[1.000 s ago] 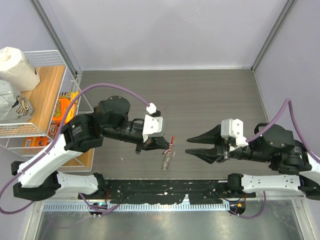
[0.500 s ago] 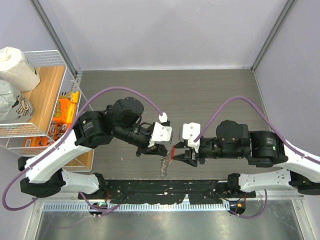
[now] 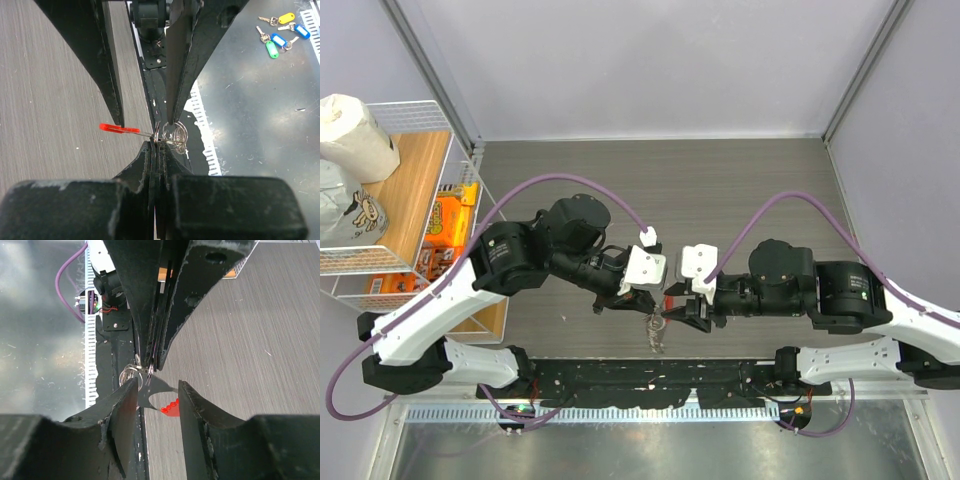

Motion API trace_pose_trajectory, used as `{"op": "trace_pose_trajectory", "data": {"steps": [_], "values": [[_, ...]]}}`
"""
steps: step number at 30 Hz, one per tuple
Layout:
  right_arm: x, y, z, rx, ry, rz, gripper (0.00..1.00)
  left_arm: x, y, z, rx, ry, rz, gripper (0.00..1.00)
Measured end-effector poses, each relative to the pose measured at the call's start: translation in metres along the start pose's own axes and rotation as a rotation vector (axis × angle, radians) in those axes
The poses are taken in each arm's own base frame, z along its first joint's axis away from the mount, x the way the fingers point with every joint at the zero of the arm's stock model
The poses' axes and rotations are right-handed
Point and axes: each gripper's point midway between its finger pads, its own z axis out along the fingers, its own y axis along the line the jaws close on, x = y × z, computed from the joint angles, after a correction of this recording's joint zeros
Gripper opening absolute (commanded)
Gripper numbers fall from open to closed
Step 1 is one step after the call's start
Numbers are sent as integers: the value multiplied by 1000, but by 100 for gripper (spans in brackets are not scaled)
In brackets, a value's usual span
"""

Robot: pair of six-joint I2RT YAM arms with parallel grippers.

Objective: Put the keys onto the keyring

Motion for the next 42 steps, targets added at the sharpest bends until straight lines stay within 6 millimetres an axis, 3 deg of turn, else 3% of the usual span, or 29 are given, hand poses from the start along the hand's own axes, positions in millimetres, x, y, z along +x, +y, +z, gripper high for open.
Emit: {"op": "trace_pose_trajectory", "data": {"steps": [15, 17, 20, 27, 30, 33, 42], "values": [[-5, 0, 12, -4, -10, -1, 29, -1, 0, 0, 1, -3, 1, 0], [-5, 1, 13, -7, -8, -1, 25, -1, 0, -1, 0, -5, 3, 0], [-5, 1, 14, -13, -8, -4, 6, -1, 0, -2, -4, -6, 4, 0], [-7, 3, 14, -21, -22, -5, 6, -2, 1, -4, -23, -12, 1, 0], [-11, 2, 11, -16, -60, -7, 6, -6, 2, -7, -46, -41, 7, 19], [-14, 2, 6, -10, -107, -8, 6, -12, 2, -12, -74, -103, 29, 30], [-27, 0, -11, 11, -256, -9, 5, -35, -8, -42, -168, -319, 90, 32]]}}
